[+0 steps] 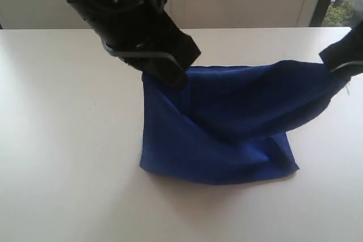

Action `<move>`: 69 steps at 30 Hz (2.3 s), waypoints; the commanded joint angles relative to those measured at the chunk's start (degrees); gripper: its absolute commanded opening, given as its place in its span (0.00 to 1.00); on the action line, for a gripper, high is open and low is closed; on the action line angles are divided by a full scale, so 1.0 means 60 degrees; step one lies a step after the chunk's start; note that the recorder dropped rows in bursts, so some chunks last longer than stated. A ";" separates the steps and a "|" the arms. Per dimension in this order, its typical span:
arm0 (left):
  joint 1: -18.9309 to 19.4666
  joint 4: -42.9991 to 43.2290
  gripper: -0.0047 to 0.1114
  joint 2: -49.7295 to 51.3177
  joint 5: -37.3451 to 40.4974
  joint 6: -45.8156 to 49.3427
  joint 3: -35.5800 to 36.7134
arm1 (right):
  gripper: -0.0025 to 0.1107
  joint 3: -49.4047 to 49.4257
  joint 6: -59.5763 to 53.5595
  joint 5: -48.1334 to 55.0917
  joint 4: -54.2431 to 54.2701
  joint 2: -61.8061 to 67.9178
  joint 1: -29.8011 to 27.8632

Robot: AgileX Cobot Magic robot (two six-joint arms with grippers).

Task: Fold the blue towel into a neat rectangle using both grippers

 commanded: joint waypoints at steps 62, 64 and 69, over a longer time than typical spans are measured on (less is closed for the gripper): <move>-0.1559 -0.0553 0.04 -0.2197 -0.4884 -0.0947 0.4637 | 0.02 0.1197 0.0291 0.0868 0.0030 -0.3674 0.0016; -0.1559 -0.0553 0.04 -0.2197 -0.4847 -0.0947 0.4637 | 0.02 0.1600 0.0291 0.0868 0.0030 -0.3674 0.0016; -0.1559 -0.0594 0.04 -0.2197 -0.4982 -0.1061 0.5120 | 0.02 0.2448 0.0291 0.0868 0.0030 -0.3656 0.0016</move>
